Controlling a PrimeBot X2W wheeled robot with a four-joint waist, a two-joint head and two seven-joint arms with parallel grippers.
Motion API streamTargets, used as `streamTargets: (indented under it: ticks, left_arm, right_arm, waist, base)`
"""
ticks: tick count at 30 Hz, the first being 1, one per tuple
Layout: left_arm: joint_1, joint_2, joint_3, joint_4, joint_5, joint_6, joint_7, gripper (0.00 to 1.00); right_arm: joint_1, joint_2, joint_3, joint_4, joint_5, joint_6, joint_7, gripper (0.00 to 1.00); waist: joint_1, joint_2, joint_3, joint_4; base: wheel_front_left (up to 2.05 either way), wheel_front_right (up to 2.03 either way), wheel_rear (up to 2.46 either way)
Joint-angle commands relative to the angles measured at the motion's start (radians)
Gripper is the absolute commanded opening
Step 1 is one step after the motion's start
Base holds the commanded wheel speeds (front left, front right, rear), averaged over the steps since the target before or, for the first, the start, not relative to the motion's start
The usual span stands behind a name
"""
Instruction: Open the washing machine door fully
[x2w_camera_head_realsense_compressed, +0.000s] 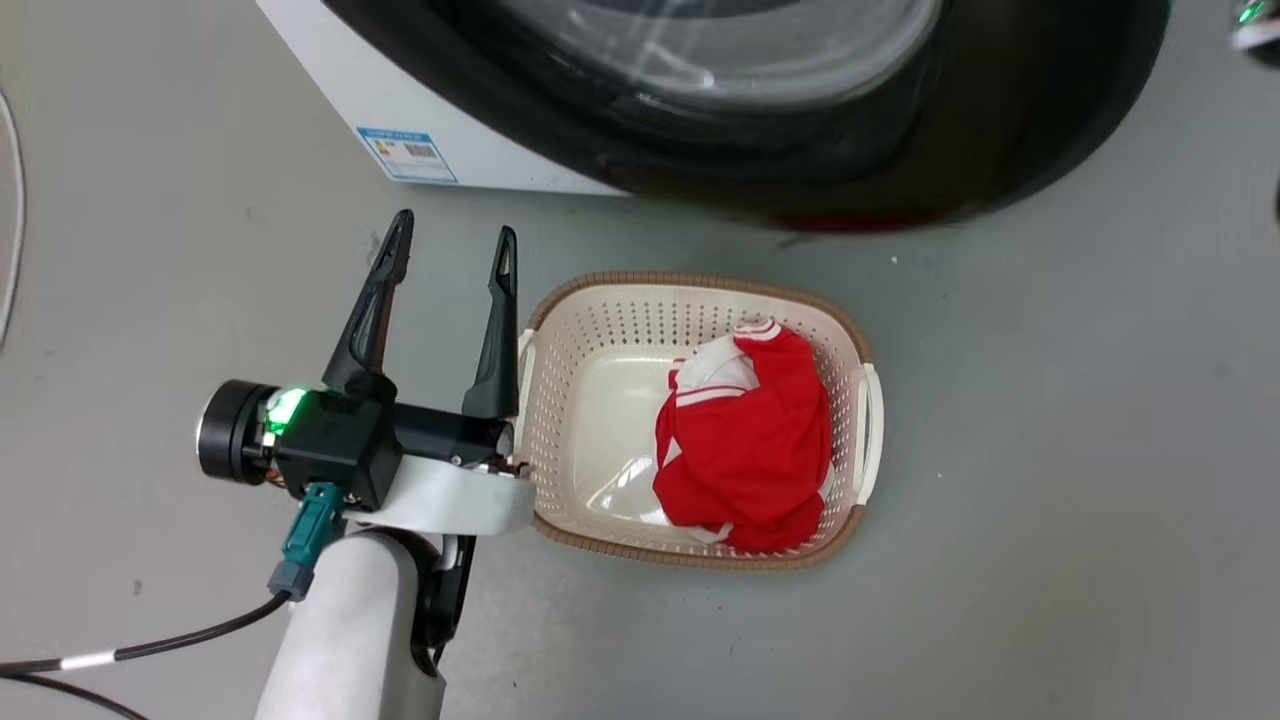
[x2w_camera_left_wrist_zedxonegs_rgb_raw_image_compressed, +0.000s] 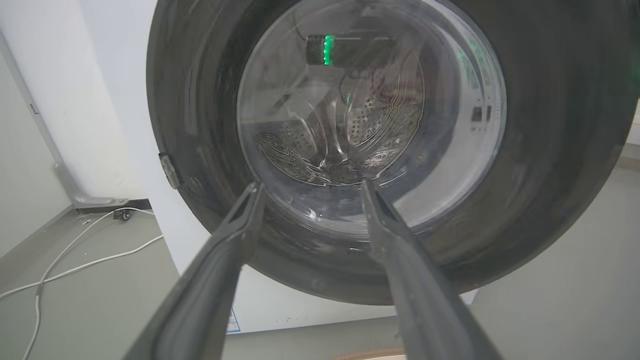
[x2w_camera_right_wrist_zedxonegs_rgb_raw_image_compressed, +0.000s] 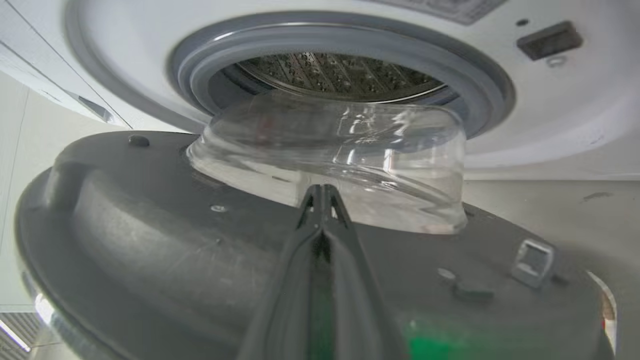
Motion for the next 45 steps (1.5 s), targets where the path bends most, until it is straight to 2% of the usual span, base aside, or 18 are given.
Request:
streamTargets:
  ticks: [1,12,23,34,40,45]
  left_arm:
    - [0.015,-0.001,0.002,0.004,0.000,0.002,-0.003,1.00]
    - [0.133,0.000,0.032,0.058,-0.016,-0.016,-0.003,1.00]
    - [0.219,0.000,0.042,0.077,-0.022,-0.027,-0.003,1.00]
    - [0.247,0.000,0.023,0.097,-0.031,-0.039,-0.003,1.00]
    - [0.245,-0.001,0.020,0.097,-0.035,-0.038,-0.003,1.00]
    - [0.246,-0.001,0.017,0.095,-0.041,-0.033,-0.003,1.00]
  right_arm:
    - [0.029,0.024,0.005,-0.003,0.009,0.002,0.013,0.00]
    - [0.304,0.101,0.011,-0.097,0.073,0.002,0.104,0.00]
    - [0.488,0.144,0.086,-0.217,0.146,0.002,0.169,0.00]
    - [0.628,0.145,0.342,-0.313,0.385,0.002,0.128,0.00]
    - [0.659,0.145,0.467,-0.346,0.470,0.002,0.074,0.00]
    - [0.664,0.146,0.519,-0.355,0.504,0.002,0.027,0.00]
  waist:
    - [0.0000,0.0000,-0.022,0.000]
    - [0.0000,0.0000,-0.237,-0.015]
    - [0.0000,0.0000,-0.335,-0.026]
    - [0.0000,0.0000,-0.379,-0.016]
    - [0.0000,0.0000,-0.382,-0.013]
    - [0.0000,0.0000,-0.383,-0.016]
  base:
    - [0.00,0.00,0.00]
    - [0.00,0.00,0.00]
    - [0.00,0.00,0.00]
    - [0.00,0.00,0.00]
    - [0.00,0.00,0.00]
    - [0.00,0.00,0.00]
